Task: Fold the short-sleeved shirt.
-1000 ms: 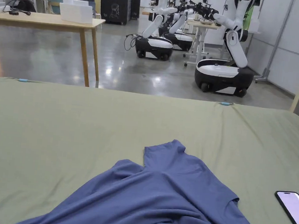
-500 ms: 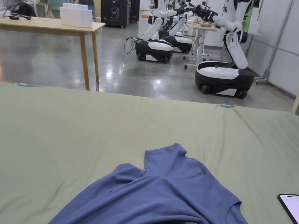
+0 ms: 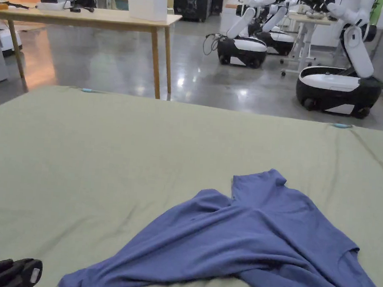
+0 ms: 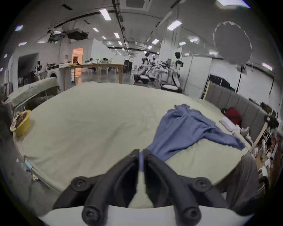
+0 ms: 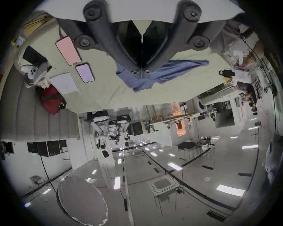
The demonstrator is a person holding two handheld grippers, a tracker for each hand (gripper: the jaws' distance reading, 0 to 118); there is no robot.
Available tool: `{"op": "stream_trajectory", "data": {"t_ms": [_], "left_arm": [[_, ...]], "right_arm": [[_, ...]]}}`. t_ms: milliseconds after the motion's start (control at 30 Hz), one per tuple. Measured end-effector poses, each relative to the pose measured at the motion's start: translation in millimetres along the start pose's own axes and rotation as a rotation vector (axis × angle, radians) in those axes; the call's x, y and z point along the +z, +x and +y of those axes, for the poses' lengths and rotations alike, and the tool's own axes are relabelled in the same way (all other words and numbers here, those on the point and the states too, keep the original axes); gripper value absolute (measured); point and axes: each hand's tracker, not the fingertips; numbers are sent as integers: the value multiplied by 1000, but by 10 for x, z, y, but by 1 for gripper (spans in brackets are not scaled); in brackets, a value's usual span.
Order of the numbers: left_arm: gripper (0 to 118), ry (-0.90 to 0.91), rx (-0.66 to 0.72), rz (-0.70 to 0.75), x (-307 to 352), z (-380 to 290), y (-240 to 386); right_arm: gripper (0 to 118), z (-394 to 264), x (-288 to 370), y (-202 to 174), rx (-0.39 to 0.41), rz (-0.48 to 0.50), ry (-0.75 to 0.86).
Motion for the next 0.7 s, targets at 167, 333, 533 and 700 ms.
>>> {"op": "stream_trajectory", "data": {"t_ms": [167,333,533,700], "left_arm": [[117,-84,-12,-65,-645,-17,-120],[108,-251,-32,-79,-1101,-115,-5],[24,-201,-102,-56,-1091,-290,96],[5,-211,-67,-110,-1015,-342,253]], "right_arm": [[1,-69,-66,11,23,9,-54],[1,-116,-124,-24,30,-8,-94],[1,-129,-179,-19,29,-30,-122],[1,-126,-261,-37,44,-40,-147]]}}
